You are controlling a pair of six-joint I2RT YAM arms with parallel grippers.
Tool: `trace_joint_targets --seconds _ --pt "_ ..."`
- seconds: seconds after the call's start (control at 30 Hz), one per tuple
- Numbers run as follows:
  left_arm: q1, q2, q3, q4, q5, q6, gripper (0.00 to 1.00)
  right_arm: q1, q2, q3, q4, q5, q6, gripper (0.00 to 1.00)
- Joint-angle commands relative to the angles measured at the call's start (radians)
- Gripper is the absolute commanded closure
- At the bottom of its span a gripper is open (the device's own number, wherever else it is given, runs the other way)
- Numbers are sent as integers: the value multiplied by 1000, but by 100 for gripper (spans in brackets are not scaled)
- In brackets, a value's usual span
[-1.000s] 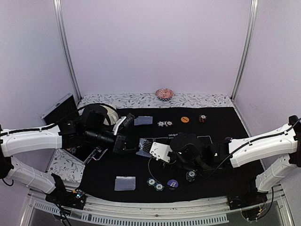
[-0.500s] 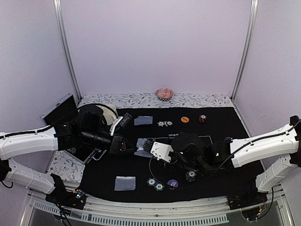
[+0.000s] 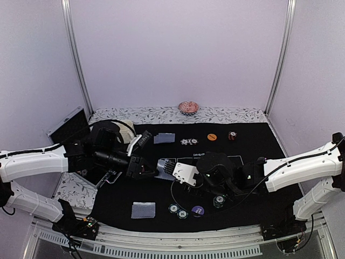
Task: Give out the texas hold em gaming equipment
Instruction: Pick up the poker card from the face-down deck piles.
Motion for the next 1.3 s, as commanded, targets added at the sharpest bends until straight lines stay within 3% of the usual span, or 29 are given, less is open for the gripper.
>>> trace_joint_targets --seconds 0.0,0.17,0.5,0.8,1.13,1.27 --pt "23 27 18 37 -10 19 55 2 -26 -2 11 4 14 44" --pt "33 96 49 76 -3 17 44 2 -24 0 11 -2 15 44" --pt "34 133 76 94 33 11 53 2 -31 -8 12 0 21 44" --pt "32 152 92 111 27 4 41 2 -16 -6 21 -6 20 44" --pt "37 104 58 85 14 11 67 2 -40 -24 21 2 27 44" --pt "37 71 41 72 6 10 73 1 -37 -24 21 3 26 44"
